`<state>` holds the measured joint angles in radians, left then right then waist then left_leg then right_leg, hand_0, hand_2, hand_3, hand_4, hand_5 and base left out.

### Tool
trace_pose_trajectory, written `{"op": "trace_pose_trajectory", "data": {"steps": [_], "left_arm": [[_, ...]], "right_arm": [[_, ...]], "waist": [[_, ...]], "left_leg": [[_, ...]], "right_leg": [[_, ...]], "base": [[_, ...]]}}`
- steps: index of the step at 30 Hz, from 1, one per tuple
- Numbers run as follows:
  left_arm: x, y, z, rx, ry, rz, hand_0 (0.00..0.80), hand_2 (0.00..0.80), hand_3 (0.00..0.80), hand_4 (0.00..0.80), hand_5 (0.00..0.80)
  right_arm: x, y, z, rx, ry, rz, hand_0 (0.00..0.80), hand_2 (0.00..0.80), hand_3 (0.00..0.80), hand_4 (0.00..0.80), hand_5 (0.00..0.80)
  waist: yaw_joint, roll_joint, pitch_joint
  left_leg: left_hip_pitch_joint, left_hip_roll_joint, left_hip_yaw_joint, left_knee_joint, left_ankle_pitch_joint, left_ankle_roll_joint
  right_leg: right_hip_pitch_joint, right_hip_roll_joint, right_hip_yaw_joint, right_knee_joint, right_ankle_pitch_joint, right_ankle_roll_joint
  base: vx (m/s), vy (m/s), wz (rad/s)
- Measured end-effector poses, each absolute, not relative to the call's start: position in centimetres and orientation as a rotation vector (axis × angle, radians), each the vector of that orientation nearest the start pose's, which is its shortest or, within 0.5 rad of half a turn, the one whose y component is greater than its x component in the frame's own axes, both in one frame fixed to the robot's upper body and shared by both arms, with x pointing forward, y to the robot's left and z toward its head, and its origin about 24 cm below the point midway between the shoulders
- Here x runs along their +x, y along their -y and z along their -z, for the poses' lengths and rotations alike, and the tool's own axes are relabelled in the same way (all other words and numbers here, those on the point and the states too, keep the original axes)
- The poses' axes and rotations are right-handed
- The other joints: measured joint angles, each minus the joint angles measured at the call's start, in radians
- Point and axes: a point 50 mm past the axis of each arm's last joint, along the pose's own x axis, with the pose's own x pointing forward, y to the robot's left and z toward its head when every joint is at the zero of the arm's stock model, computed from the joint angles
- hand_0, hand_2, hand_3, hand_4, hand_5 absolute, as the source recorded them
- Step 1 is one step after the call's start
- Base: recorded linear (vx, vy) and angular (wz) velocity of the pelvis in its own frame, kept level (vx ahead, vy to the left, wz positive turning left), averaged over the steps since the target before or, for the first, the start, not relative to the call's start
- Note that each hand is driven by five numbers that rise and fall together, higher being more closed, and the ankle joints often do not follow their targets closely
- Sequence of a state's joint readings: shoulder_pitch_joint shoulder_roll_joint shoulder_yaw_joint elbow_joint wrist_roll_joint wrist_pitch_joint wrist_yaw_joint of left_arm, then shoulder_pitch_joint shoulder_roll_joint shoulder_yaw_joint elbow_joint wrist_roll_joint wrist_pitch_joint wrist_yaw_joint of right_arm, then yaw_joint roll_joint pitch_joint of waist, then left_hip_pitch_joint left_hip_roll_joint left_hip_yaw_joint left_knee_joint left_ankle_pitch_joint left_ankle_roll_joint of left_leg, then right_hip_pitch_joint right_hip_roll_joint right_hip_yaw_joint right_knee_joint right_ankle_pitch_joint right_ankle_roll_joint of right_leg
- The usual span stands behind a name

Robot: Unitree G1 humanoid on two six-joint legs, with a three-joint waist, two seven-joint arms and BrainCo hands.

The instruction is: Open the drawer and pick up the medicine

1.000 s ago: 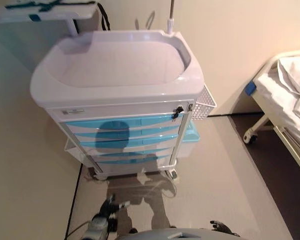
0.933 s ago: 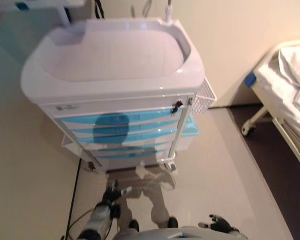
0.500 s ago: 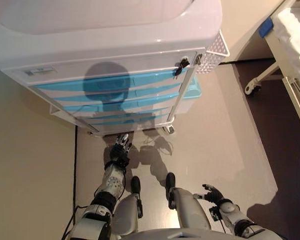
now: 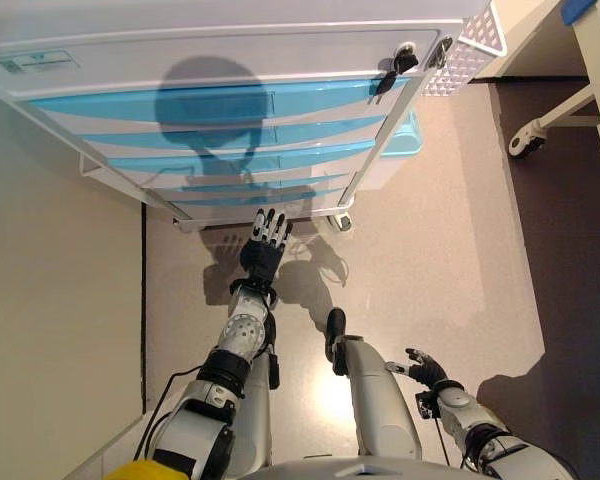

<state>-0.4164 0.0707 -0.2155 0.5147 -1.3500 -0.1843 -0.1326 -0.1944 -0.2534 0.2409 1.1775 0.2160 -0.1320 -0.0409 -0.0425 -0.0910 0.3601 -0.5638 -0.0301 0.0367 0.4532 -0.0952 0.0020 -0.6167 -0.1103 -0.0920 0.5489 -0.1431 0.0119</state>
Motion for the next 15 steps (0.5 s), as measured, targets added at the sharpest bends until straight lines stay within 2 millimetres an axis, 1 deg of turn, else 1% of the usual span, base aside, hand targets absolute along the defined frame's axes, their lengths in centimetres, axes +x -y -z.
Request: {"op": "trace_pose_trajectory", "data": {"steps": [3,6,11,15], "left_arm": [[32.6,-10.6,-5.6,-1.161,0.003,0.204,0.0,0.0,0.0,0.0,0.0],[32.9,-10.8,-7.7,-1.134,0.074,0.282,0.0,0.0,0.0,0.0,0.0],[33.1,-10.7,-9.5,-1.114,0.132,0.337,0.0,0.0,0.0,0.0,0.0],[33.4,-10.9,-10.3,-1.109,0.168,0.337,0.0,0.0,0.0,0.0,0.0]], "right_arm": [[18.9,22.0,12.6,-0.199,-0.853,0.065,0.0,0.0,0.0,0.0,0.0],[19.0,22.1,12.4,-0.169,-0.839,0.073,0.0,0.0,0.0,0.0,0.0],[19.4,22.1,12.3,-0.148,-0.827,0.078,0.0,0.0,0.0,0.0,0.0],[19.4,22.0,12.3,-0.123,-0.826,0.091,0.0,0.0,0.0,0.0,0.0]], "waist": [[-0.002,-0.005,0.004],[0.0,-0.011,0.007],[-0.001,-0.015,0.01],[-0.001,-0.019,0.012]], "left_leg": [[-0.032,0.0,-0.01,0.052,-0.024,0.003],[-0.076,-0.001,-0.012,0.087,-0.034,0.008],[-0.117,-0.001,-0.012,0.118,-0.042,0.015],[-0.133,0.002,-0.012,0.127,-0.043,0.016]], "right_leg": [[-0.019,-0.002,-0.001,0.032,-0.015,0.003],[-0.057,-0.006,-0.002,0.056,-0.02,0.006],[-0.09,-0.008,-0.001,0.074,-0.02,0.009],[-0.104,-0.008,0.0,0.077,-0.019,0.01]], "base": [[0.006,0.015,0.09],[-0.01,0.009,0.01],[0.0,0.0,0.0],[0.0,0.0,0.0]]}}
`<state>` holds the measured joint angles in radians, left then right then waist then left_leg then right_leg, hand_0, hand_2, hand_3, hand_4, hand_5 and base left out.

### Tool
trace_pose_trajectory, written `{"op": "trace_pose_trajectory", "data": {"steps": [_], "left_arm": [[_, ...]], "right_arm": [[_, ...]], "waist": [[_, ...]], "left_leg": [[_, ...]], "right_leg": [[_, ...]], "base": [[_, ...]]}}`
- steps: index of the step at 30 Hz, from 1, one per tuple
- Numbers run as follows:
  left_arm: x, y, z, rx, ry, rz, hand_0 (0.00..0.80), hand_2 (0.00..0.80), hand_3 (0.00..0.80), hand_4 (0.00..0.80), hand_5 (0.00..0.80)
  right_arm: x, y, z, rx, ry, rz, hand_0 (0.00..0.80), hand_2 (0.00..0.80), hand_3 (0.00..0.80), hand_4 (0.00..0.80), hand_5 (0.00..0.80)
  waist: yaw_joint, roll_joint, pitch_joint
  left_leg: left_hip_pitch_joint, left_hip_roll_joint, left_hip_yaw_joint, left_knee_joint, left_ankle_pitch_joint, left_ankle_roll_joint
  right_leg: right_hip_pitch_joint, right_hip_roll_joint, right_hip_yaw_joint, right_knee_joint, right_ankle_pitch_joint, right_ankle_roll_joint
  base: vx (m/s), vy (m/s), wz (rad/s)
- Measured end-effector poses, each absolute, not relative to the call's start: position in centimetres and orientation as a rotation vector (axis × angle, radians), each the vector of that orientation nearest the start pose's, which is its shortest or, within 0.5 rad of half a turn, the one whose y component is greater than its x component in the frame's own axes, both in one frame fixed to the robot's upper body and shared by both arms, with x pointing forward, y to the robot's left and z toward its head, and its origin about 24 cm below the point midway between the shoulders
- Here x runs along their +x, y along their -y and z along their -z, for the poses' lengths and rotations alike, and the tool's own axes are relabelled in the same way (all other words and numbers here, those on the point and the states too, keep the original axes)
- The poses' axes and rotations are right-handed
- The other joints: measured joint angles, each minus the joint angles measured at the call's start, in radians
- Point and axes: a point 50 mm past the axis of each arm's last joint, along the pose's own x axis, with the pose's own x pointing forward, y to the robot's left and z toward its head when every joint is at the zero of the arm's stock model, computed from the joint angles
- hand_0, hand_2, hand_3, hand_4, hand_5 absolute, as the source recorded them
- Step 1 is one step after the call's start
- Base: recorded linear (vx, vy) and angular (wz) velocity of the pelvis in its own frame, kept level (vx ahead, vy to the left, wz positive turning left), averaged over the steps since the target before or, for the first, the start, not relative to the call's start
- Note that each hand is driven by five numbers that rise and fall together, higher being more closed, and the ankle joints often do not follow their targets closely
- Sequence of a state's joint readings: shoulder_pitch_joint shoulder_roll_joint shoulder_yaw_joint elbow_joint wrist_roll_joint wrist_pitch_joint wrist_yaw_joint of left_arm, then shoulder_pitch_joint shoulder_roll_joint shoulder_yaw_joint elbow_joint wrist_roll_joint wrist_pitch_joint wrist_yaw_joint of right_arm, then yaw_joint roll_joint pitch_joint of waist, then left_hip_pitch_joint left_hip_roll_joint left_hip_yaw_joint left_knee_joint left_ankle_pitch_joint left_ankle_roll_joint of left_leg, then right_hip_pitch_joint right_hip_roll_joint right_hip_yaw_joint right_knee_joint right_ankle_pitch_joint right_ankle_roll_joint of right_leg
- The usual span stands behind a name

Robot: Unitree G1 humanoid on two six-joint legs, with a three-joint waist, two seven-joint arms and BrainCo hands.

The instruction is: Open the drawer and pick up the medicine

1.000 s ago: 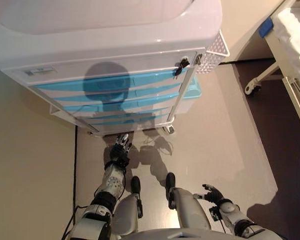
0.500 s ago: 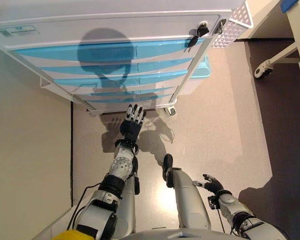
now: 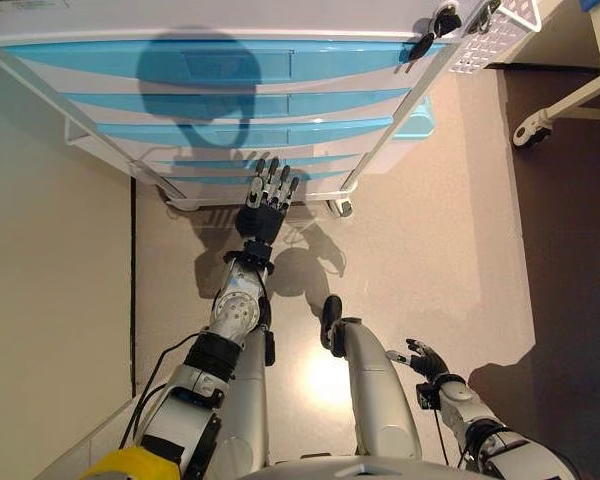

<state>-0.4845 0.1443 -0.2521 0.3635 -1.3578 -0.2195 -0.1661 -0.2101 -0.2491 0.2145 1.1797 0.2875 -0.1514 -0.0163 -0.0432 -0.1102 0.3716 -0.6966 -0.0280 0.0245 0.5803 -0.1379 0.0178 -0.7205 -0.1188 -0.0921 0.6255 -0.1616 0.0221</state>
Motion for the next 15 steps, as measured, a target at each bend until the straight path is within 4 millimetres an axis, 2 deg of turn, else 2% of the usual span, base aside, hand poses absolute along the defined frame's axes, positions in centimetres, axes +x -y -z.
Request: {"op": "trace_pose_trajectory", "data": {"steps": [5,9,15], "left_arm": [[33.7,-11.8,-10.9,-1.102,0.209,0.305,0.0,0.0,0.0,0.0,0.0],[34.2,-13.3,-12.2,-1.088,0.278,0.272,0.0,0.0,0.0,0.0,0.0],[34.3,-14.5,-12.6,-1.092,0.314,0.226,0.0,0.0,0.0,0.0,0.0]], "right_arm": [[19.4,22.0,12.3,-0.114,-0.827,0.092,0.0,0.0,0.0,0.0,0.0],[19.4,22.0,12.3,-0.114,-0.826,0.091,0.0,0.0,0.0,0.0,0.0],[19.3,22.1,12.4,-0.114,-0.833,0.09,0.0,0.0,0.0,0.0,0.0]], "waist": [[-0.003,0.0,0.0],[-0.018,0.0,0.0],[-0.02,0.0,-0.001]], "left_leg": [[0.0,0.001,0.003,0.006,-0.005,-0.001],[0.0,0.002,0.005,0.006,-0.006,-0.001],[0.004,0.006,0.015,0.006,-0.007,-0.001]], "right_leg": [[0.0,0.001,0.001,0.001,0.001,-0.001],[0.0,0.001,0.003,0.0,0.001,-0.001],[-0.002,0.006,0.016,-0.001,0.001,-0.001]], "base": [[0.008,0.011,-0.02],[0.0,0.0,0.0],[0.007,0.007,-0.04]]}}
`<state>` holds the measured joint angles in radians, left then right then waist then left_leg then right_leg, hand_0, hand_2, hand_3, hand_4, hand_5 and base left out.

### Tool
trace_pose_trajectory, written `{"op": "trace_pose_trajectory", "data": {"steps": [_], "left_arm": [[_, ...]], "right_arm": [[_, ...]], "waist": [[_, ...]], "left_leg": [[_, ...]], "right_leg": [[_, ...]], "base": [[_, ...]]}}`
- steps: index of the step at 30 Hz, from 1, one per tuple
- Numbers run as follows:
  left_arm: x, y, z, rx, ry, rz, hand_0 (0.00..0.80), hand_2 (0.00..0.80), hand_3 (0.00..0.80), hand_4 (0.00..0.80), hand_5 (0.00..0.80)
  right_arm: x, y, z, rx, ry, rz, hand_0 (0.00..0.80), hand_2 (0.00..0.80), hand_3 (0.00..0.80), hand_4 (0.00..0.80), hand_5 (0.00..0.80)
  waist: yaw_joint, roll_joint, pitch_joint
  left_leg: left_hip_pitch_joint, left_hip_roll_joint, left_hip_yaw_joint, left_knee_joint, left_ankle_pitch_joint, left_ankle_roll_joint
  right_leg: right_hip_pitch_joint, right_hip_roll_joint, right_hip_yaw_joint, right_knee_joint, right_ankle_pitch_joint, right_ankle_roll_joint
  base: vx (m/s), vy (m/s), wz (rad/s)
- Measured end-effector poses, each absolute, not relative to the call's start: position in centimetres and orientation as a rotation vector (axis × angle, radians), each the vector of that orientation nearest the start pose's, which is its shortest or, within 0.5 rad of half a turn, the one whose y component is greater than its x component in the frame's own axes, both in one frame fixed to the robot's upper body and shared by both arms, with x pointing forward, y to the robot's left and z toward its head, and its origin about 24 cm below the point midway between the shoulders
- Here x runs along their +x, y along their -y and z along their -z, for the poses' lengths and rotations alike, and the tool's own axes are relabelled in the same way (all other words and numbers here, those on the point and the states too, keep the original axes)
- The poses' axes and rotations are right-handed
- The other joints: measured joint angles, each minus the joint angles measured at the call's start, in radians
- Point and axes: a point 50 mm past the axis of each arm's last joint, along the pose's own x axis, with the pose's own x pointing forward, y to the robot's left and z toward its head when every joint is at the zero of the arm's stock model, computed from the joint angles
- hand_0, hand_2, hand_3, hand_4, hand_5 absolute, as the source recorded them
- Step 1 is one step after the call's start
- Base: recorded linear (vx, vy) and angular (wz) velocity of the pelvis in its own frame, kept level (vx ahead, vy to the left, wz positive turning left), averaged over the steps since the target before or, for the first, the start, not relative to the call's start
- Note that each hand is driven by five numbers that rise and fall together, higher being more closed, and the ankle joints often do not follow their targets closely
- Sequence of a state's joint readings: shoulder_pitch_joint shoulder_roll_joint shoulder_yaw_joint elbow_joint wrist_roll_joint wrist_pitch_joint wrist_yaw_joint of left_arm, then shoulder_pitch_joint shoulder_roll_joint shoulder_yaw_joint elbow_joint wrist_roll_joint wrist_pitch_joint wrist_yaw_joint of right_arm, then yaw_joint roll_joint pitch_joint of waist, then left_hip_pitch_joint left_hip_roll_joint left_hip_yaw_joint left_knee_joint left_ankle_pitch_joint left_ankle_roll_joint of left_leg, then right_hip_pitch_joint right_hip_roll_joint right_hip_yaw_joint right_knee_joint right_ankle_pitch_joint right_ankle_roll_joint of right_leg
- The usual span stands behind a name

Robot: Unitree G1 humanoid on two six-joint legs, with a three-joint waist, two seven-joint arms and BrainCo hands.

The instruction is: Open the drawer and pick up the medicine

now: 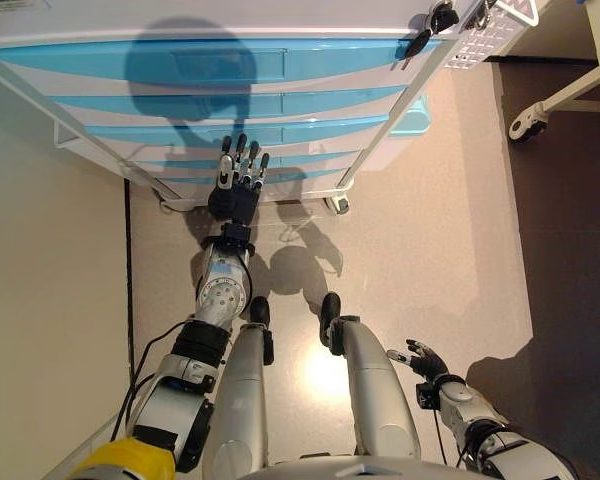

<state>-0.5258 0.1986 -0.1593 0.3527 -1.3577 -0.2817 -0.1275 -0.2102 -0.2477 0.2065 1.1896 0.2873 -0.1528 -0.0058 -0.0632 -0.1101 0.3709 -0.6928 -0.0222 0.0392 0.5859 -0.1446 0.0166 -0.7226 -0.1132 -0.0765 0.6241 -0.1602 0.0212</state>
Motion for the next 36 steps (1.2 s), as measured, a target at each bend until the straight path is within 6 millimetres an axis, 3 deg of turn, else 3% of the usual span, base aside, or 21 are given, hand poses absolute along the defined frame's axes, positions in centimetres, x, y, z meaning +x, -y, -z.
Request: {"op": "trace_pose_trajectory", "data": {"steps": [8,17,22,31,36], "left_arm": [[34.6,-15.4,-13.3,-1.108,0.351,0.178,0.0,0.0,0.0,0.0,0.0],[34.8,-15.6,-12.6,-1.121,0.323,0.131,0.0,0.0,0.0,0.0,0.0],[35.2,-15.6,-11.7,-1.117,0.29,0.094,0.0,0.0,0.0,0.0,0.0],[35.3,-14.9,-7.7,-1.126,0.125,-0.001,0.0,0.0,0.0,0.0,0.0],[35.3,-14.9,-6.8,-1.122,0.08,-0.022,0.0,0.0,0.0,0.0,0.0]], "right_arm": [[19.0,22.2,12.5,-0.117,-0.846,0.091,0.0,0.0,0.0,0.0,0.0],[19.0,22.3,12.5,-0.12,-0.846,0.092,0.0,0.0,0.0,0.0,0.0],[18.9,22.3,12.6,-0.123,-0.849,0.098,0.0,0.0,0.0,0.0,0.0],[19.0,22.4,12.5,-0.129,-0.846,0.112,0.0,0.0,0.0,0.0,0.0],[18.9,22.3,12.6,-0.131,-0.848,0.118,0.0,0.0,0.0,0.0,0.0]], "waist": [[0.0,-0.001,-0.004],[-0.001,-0.002,-0.036],[-0.001,-0.002,-0.036],[-0.004,-0.004,-0.034],[-0.006,-0.015,-0.029]], "left_leg": [[-0.002,0.004,0.01,-0.004,-0.002,-0.002],[-0.017,0.005,0.012,-0.019,0.001,0.002],[-0.015,0.003,0.012,-0.018,0.002,0.003],[-0.015,0.004,0.012,-0.023,0.002,0.004],[-0.014,0.009,0.013,-0.033,0.004,0.005]], "right_leg": [[-0.011,0.006,0.009,-0.002,0.0,0.003],[-0.019,0.011,0.009,-0.032,0.021,0.003],[-0.015,0.009,0.011,-0.037,0.024,0.007],[-0.014,0.015,0.012,-0.046,0.028,0.006],[-0.013,0.02,0.015,-0.062,0.036,0.005]], "base": [[0.006,0.0,-0.05],[-0.004,-0.001,-0.01],[0.0,0.0,0.0],[0.001,-0.001,0.0],[0.012,0.0,-0.04]]}}
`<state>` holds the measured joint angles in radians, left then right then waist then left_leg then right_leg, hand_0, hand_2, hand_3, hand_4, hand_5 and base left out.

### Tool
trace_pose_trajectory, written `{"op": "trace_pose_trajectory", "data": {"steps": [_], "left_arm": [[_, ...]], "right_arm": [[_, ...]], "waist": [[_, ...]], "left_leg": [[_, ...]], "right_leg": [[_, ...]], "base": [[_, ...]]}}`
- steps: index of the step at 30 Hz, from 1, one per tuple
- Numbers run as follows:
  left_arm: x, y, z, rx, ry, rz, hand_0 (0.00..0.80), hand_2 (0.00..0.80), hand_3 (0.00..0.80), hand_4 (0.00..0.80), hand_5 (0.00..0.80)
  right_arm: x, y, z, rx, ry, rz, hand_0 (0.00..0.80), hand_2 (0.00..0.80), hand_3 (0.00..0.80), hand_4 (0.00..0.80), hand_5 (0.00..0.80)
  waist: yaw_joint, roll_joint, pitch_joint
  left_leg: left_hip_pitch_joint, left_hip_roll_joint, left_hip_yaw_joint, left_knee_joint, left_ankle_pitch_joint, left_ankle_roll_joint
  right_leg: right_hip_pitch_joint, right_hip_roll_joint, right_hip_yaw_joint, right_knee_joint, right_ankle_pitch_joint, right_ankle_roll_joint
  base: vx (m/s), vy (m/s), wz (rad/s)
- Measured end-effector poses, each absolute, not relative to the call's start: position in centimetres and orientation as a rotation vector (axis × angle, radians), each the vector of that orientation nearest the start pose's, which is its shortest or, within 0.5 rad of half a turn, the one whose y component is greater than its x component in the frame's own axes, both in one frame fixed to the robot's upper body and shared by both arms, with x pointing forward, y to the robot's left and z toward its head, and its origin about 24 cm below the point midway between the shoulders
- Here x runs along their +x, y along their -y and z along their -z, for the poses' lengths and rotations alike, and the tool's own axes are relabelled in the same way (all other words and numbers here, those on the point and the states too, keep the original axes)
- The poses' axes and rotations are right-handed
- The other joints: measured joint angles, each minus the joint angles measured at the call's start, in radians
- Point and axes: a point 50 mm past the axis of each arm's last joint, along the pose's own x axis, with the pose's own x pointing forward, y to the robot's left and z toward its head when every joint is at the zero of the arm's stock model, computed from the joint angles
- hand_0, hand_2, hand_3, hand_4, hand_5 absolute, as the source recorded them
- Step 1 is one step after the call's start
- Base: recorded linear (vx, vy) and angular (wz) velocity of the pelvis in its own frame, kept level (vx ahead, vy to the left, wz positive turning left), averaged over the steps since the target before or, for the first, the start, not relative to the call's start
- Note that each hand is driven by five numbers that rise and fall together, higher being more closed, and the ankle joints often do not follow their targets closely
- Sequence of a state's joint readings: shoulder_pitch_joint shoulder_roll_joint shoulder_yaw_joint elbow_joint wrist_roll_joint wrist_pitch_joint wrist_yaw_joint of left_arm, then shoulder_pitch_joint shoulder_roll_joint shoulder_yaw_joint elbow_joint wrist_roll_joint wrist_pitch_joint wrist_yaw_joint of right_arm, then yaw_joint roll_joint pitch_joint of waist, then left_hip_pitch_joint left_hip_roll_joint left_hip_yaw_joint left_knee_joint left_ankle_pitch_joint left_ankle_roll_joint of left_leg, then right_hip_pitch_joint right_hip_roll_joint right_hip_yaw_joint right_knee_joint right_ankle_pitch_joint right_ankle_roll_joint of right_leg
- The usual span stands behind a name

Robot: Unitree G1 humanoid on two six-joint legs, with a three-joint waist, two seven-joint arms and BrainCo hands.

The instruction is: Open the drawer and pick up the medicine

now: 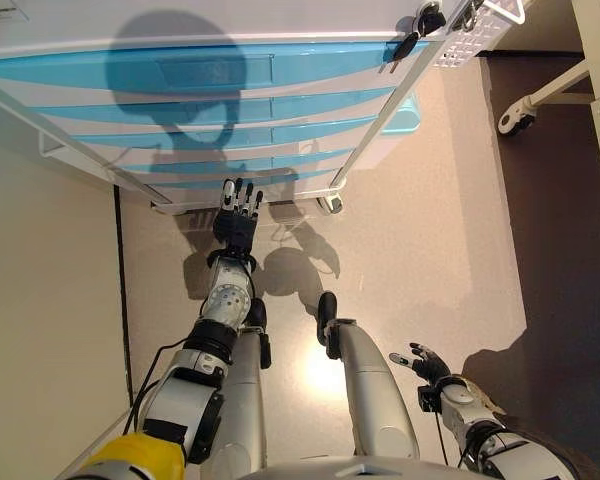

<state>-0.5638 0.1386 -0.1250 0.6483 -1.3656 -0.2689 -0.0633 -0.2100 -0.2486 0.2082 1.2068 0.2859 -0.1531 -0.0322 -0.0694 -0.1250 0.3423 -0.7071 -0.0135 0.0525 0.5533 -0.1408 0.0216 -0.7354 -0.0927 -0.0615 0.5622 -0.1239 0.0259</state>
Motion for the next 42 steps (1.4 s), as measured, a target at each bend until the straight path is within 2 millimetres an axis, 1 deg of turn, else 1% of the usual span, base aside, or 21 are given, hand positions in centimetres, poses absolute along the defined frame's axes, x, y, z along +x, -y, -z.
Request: {"op": "trace_pose_trajectory", "data": {"steps": [7,14,17,23,33,42], "left_arm": [[35.4,-15.1,-7.0,-1.106,0.085,-0.023,0.0,0.0,0.0,0.0,0.0],[36.1,-16.3,-8.6,-1.087,0.142,-0.025,0.0,0.0,0.0,0.0,0.0],[36.3,-16.2,-9.6,-1.092,0.173,-0.017,0.0,0.0,0.0,0.0,0.0],[36.1,-16.3,-10.1,-1.092,0.189,-0.006,0.0,0.0,0.0,0.0,0.0],[36.1,-16.8,-10.4,-1.075,0.193,-0.018,0.0,0.0,0.0,0.0,0.0],[36.1,-17.1,-10.6,-1.051,0.188,-0.024,0.0,0.0,0.0,0.0,0.0]], "right_arm": [[18.9,22.3,12.6,-0.131,-0.848,0.118,0.0,0.0,0.0,0.0,0.0],[18.9,22.3,12.6,-0.131,-0.851,0.118,0.0,0.0,0.0,0.0,0.0],[18.7,22.4,12.7,-0.132,-0.859,0.12,0.0,0.0,0.0,0.0,0.0],[18.6,22.4,12.8,-0.135,-0.863,0.119,0.0,0.0,0.0,0.0,0.0],[18.5,22.4,12.8,-0.156,-0.868,0.098,0.0,0.0,0.0,0.0,0.0],[18.5,22.5,12.8,-0.195,-0.874,0.064,0.0,0.0,0.0,0.0,0.0]], "waist": [[-0.001,-0.001,0.001],[-0.004,-0.001,0.001],[-0.003,-0.001,0.001],[0.002,-0.009,0.018],[0.0,-0.008,0.022],[0.0,-0.007,0.023]], "left_leg": [[0.018,0.004,0.002,-0.014,0.001,0.002],[0.024,0.004,0.003,-0.024,0.001,0.002],[0.025,0.004,0.003,-0.029,0.001,0.002],[0.036,0.003,0.004,-0.04,0.005,0.003],[0.058,-0.006,0.004,-0.072,0.02,0.001],[0.069,-0.008,0.004,-0.092,0.032,0.0]], "right_leg": [[0.02,0.001,0.0,-0.015,0.006,0.002],[0.025,0.001,0.0,-0.026,0.006,0.002],[0.026,0.001,0.0,-0.028,0.006,0.003],[0.035,-0.001,0.0,-0.034,0.007,0.003],[0.042,-0.008,0.003,-0.037,0.008,0.002],[0.049,-0.008,0.003,-0.053,0.015,0.001]], "base": [[0.004,0.0,-0.01],[0.0,0.0,0.0],[0.0,0.0,0.0],[0.0,0.0,0.0],[0.0,0.0,0.0],[0.0,0.0,0.0]]}}
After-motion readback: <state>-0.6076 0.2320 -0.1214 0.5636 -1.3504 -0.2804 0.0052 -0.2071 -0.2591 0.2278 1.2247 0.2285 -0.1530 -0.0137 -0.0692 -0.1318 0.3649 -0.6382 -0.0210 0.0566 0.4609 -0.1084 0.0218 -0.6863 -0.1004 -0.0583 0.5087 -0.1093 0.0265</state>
